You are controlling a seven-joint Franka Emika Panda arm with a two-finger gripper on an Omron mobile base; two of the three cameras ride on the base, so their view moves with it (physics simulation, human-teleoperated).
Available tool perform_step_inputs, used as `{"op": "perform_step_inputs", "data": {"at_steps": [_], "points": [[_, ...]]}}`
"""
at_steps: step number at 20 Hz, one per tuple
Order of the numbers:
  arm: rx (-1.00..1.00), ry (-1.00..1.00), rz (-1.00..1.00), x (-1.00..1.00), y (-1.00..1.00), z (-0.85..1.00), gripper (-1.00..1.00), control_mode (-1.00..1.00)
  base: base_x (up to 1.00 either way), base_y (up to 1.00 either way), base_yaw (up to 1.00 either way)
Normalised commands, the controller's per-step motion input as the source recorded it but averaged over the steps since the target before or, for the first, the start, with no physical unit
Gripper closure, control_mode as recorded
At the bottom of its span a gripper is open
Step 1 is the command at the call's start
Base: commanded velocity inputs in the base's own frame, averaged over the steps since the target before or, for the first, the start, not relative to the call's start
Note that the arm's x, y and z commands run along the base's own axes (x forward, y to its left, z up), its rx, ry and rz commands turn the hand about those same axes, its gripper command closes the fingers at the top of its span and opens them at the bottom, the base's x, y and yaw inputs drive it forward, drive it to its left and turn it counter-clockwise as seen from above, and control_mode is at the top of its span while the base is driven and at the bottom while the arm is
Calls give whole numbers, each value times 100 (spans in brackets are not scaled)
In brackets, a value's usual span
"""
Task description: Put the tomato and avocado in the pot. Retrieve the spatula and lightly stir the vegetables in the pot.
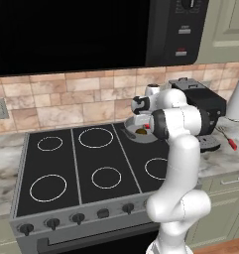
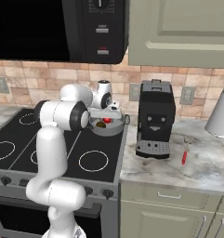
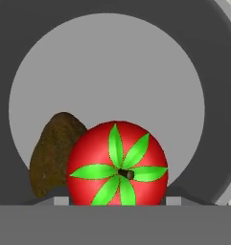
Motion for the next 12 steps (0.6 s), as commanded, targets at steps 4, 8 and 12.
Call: {"op": "perform_step_inputs", "data": {"at_steps": [4,8,12], "points": [[0,0,0,0,0,0,-100,-100,0,0,0],[0,0,0,-18,0,3,-100,-100,0,0,0],[0,0,0,-47,-1,8,-100,-100,0,0,0]]}}
